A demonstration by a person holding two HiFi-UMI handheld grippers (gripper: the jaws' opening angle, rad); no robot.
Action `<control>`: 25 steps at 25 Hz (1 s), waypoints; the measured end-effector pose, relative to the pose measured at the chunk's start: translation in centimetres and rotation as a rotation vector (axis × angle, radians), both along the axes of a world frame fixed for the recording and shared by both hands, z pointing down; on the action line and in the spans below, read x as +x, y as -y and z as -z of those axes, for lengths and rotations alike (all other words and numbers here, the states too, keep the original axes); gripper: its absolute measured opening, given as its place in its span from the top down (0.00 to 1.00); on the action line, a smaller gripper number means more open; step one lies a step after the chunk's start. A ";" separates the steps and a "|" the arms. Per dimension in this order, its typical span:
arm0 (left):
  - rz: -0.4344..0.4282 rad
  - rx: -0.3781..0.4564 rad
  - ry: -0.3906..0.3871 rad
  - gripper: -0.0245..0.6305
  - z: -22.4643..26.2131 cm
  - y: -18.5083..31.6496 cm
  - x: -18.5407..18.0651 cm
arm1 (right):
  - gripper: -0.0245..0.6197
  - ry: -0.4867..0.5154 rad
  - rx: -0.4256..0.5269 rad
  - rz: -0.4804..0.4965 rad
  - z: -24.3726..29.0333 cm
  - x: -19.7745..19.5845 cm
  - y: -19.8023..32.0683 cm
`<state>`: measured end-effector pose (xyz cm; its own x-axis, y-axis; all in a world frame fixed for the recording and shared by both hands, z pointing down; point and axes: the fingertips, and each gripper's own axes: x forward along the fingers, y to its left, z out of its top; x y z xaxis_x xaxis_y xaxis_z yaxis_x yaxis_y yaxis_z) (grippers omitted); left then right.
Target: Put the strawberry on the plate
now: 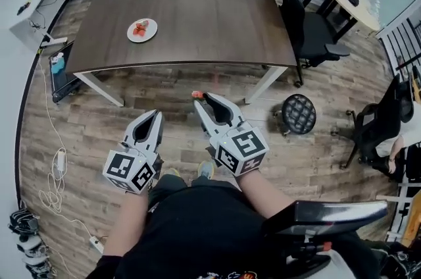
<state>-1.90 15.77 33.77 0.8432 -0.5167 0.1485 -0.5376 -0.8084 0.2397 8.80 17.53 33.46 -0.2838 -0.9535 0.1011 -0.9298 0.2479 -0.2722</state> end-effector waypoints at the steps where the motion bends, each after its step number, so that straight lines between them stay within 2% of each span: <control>1: 0.006 -0.002 0.005 0.96 -0.1 0.1 0.0 | 0.79 0.002 -0.002 0.006 -0.1 0.1 0.2; 12: 0.053 -0.006 -0.011 0.96 -1.3 3.6 -2.3 | 0.79 -0.013 -0.024 0.049 -1.9 -2.4 3.7; 19: 0.034 -0.015 -0.025 0.96 -2.1 8.4 -3.1 | 0.79 -0.027 -0.040 0.024 -2.7 -3.1 7.8; 25: 0.028 -0.027 -0.020 0.96 -3.0 14.6 -3.9 | 0.79 -0.031 -0.073 0.006 -4.1 -3.6 13.2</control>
<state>-5.79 1.20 36.79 0.8316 -0.5358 0.1462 -0.5545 -0.7864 0.2720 5.18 4.30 37.53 -0.2847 -0.9417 0.1791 -0.9368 0.2336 -0.2605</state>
